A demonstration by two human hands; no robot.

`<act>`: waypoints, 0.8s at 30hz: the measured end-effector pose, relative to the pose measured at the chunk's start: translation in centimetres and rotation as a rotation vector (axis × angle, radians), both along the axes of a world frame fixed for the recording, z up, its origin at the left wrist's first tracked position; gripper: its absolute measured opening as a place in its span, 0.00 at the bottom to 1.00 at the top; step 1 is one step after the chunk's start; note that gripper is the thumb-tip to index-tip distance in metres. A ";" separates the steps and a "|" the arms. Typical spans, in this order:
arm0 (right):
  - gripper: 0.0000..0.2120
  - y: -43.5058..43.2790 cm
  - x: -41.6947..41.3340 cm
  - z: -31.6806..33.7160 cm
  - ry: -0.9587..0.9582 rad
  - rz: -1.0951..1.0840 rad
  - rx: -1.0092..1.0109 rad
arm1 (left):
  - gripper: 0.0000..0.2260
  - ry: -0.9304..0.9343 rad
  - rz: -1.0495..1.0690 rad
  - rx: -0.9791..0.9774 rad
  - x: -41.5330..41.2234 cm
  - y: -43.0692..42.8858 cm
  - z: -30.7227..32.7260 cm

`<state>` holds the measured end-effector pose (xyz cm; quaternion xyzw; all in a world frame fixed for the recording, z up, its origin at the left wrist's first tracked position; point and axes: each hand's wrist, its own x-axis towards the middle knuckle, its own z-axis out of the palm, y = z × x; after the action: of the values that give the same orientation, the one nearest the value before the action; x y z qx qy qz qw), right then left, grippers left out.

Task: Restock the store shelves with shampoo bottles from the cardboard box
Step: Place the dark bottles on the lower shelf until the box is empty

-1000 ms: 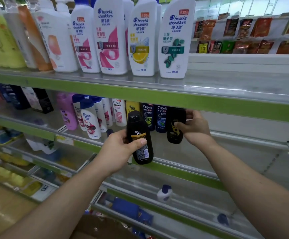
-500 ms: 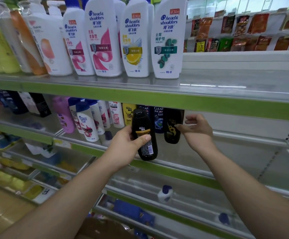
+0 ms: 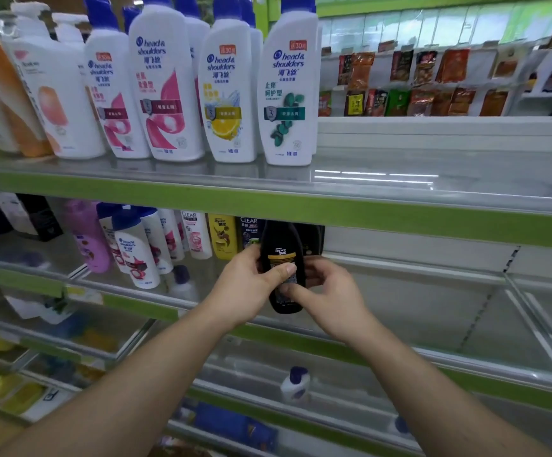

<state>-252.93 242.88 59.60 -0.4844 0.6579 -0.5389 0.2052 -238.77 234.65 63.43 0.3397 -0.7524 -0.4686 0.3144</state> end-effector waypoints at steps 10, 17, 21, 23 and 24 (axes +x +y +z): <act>0.16 0.0 1.1 0.1 0.208 -0.289 0.078 | 0.29 -0.240 0.298 -0.182 -1.2 1.3 -0.9; 0.12 0.3 2.5 0.4 0.361 -0.339 0.035 | 0.19 -0.235 0.309 -0.177 -2.2 1.7 -0.6; 0.21 0.5 1.8 0.3 0.066 -0.203 0.068 | 0.07 -0.212 0.227 -0.139 -1.7 1.5 -0.7; 0.26 0.6 0.8 0.2 -0.086 -0.129 0.091 | 0.05 -0.189 0.182 -0.098 -1.5 1.6 -0.6; 0.27 0.6 0.2 0.1 -0.115 -0.092 0.105 | 0.04 -0.171 0.160 -0.072 -1.5 1.7 -0.5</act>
<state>-252.74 243.48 59.70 -0.4107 0.6939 -0.5394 0.2427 -240.32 236.33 62.94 0.4259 -0.7632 -0.3839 0.2978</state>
